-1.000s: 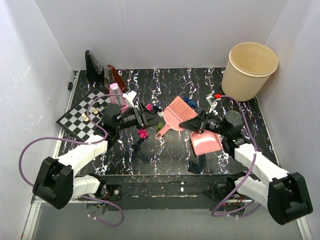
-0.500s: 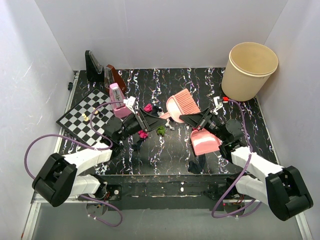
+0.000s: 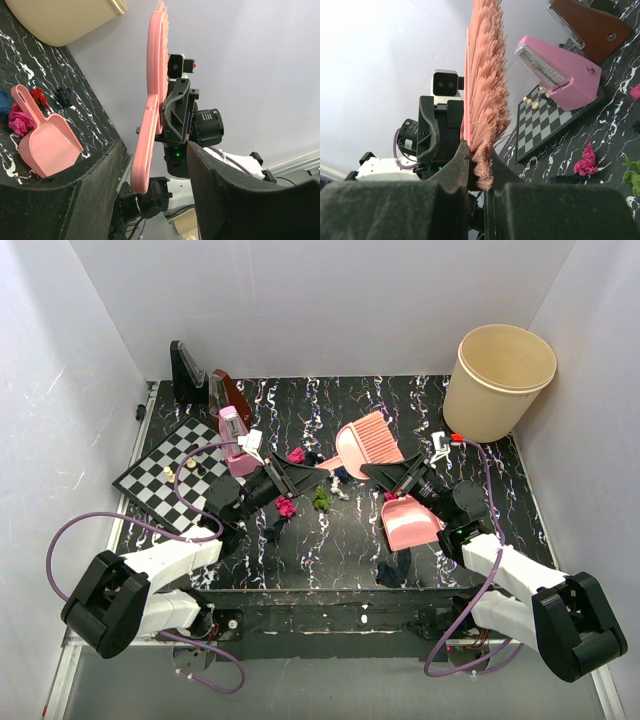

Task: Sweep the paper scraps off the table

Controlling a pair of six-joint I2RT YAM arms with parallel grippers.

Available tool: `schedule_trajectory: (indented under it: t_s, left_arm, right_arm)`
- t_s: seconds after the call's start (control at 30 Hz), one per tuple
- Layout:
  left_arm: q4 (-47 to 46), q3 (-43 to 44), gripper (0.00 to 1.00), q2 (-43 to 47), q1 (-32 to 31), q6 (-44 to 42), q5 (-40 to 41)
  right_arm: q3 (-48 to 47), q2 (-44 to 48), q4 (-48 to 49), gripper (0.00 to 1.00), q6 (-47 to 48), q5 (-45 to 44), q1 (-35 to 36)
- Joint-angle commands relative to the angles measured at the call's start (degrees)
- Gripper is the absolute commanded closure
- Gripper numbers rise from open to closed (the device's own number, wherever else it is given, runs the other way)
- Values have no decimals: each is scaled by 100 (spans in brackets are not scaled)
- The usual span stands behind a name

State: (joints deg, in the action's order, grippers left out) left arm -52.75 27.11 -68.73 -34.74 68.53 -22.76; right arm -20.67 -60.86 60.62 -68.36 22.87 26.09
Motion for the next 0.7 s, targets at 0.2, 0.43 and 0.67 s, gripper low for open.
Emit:
schedule_trajectory:
  t_s: [0.2,0.43,0.67]
  left_arm:
    - [-104,84,51,140,-24,108,167]
    - [-147,136,55,35,-24,134,141]
    - [-121,127,67,44,-24,134,150]
  right_arm:
    - [124,30,539,99,77,-195,116]
    - [133,-92,582,99,112,-257,212]
    - [195,-137,679,99,103,-327,230]
